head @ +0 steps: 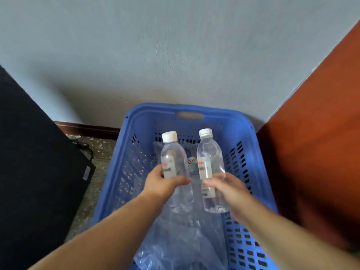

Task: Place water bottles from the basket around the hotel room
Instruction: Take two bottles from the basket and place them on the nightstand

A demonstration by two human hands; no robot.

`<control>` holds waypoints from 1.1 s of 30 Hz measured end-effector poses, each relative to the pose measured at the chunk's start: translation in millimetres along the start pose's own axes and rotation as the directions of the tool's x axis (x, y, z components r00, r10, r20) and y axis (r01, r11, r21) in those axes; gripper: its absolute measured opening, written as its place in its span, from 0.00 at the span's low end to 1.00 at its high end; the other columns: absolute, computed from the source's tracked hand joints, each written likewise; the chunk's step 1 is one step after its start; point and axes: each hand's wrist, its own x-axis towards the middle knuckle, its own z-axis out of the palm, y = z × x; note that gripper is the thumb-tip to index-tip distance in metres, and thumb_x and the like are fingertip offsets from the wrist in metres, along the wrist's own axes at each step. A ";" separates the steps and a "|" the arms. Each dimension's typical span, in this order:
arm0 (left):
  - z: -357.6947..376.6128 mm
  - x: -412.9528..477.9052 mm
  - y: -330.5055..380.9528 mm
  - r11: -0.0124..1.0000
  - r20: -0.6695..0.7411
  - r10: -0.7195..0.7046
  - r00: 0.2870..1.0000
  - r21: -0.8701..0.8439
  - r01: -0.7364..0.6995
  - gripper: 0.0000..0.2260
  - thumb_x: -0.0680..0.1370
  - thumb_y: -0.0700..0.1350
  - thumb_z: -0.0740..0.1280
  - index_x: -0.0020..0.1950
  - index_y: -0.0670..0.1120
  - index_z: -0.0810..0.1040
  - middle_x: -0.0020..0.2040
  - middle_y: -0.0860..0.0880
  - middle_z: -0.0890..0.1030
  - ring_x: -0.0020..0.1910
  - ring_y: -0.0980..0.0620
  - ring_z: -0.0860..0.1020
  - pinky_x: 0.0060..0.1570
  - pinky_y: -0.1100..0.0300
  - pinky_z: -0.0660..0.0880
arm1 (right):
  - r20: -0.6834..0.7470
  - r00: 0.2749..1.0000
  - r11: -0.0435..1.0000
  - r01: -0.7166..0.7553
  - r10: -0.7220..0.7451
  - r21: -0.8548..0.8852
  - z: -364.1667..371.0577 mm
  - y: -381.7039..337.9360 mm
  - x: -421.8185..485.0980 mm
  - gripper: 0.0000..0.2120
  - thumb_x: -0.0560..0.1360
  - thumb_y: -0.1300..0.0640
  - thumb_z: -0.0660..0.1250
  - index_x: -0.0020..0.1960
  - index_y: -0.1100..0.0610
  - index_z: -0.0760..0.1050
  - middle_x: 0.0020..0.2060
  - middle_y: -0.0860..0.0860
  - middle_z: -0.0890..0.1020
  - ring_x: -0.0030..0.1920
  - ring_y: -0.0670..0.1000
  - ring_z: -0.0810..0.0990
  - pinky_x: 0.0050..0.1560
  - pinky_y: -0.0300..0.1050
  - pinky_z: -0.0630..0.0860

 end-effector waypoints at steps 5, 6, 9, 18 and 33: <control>-26.9 -129.5 131.1 0.991 0.205 0.021 0.979 -0.133 0.006 0.25 0.59 0.47 0.77 0.54 0.42 0.80 0.53 0.37 0.83 0.52 0.37 0.81 0.56 0.42 0.77 | 0.262 0.965 0.997 0.047 -0.029 -0.065 -4.6 -131.6 -116.1 0.16 0.60 0.64 0.73 0.47 0.56 0.78 0.37 0.57 0.84 0.37 0.55 0.84 0.39 0.51 0.81; -34.6 -155.5 158.7 0.991 0.222 0.032 0.974 -0.134 -0.002 0.24 0.60 0.49 0.77 0.53 0.42 0.80 0.53 0.36 0.83 0.53 0.36 0.81 0.57 0.40 0.76 | 0.296 0.954 0.989 0.083 -0.043 -0.123 -2.1 -160.6 -141.1 0.25 0.56 0.62 0.72 0.53 0.52 0.75 0.42 0.56 0.85 0.43 0.55 0.84 0.44 0.53 0.80; -57.1 -232.2 243.7 0.994 0.194 0.074 0.978 -0.097 -0.056 0.27 0.62 0.53 0.78 0.56 0.44 0.78 0.52 0.38 0.83 0.52 0.38 0.81 0.57 0.39 0.76 | 0.371 0.926 0.972 0.146 -0.069 -0.184 7.2 -246.7 -215.5 0.32 0.54 0.59 0.71 0.57 0.47 0.69 0.43 0.51 0.86 0.48 0.51 0.84 0.50 0.50 0.79; -108.5 -442.9 424.6 0.974 0.156 0.183 0.971 -0.159 -0.158 0.26 0.78 0.59 0.55 0.63 0.40 0.74 0.54 0.38 0.82 0.51 0.40 0.81 0.54 0.47 0.78 | 0.357 0.897 0.955 0.294 -0.259 -0.046 40.0 -426.4 -421.8 0.29 0.56 0.37 0.74 0.48 0.56 0.79 0.43 0.55 0.86 0.45 0.56 0.85 0.49 0.61 0.80; -167.5 -652.3 421.9 0.869 -0.415 0.322 0.851 -0.228 -0.440 0.13 0.71 0.48 0.71 0.53 0.45 0.76 0.44 0.47 0.83 0.39 0.50 0.84 0.47 0.49 0.78 | 0.818 0.470 0.810 0.587 -0.333 -0.008 95.1 -467.4 -579.4 0.41 0.56 0.31 0.71 0.60 0.54 0.67 0.47 0.57 0.83 0.39 0.54 0.85 0.34 0.49 0.81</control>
